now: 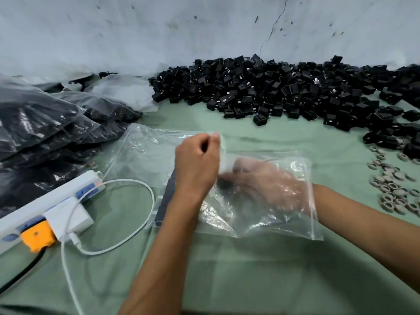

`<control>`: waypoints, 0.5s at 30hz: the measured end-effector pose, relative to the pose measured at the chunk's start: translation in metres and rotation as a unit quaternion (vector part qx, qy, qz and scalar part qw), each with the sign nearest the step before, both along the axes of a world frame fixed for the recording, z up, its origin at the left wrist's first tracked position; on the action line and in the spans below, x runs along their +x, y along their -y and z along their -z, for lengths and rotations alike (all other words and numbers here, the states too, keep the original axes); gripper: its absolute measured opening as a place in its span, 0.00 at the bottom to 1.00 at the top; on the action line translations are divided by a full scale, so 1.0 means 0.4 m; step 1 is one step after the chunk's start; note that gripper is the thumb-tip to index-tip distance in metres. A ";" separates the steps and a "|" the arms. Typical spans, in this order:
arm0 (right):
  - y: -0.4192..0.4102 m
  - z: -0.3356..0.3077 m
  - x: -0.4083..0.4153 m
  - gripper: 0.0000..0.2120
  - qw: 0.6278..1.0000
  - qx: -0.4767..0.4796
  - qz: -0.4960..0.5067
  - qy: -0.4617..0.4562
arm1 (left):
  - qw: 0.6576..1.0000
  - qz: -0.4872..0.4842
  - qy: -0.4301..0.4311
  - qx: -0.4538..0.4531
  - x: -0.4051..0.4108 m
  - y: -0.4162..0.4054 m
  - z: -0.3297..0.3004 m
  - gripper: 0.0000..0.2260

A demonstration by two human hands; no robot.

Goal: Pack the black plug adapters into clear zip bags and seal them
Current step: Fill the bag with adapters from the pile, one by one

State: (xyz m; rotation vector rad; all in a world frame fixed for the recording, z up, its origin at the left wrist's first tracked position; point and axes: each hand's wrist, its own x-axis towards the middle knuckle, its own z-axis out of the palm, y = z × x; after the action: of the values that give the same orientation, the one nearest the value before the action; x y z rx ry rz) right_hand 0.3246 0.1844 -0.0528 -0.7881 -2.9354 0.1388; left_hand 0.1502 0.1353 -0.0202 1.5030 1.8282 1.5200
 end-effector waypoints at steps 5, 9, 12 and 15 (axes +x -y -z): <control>-0.005 0.015 -0.033 0.28 0.998 0.042 -0.039 0.019 | 0.971 -0.107 0.212 -0.034 -0.139 -0.010 0.072 0.20; -0.036 0.028 -0.063 0.30 0.996 0.056 -0.063 -0.039 | 0.952 -0.078 0.297 -0.012 -0.149 -0.005 0.076 0.24; -0.065 0.053 -0.097 0.29 0.997 0.040 -0.061 -0.023 | 0.938 -0.064 0.340 0.004 -0.148 -0.003 0.070 0.26; -0.068 0.043 -0.150 0.17 0.999 -0.021 -0.016 -0.018 | 0.927 -0.064 0.369 0.016 -0.154 -0.001 0.065 0.24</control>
State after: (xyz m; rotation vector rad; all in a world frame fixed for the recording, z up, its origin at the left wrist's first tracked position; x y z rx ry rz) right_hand 0.2646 0.2114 -0.0701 -0.7367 -2.9214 0.2167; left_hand 0.0887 0.1358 -0.0463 0.6588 1.4515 1.8415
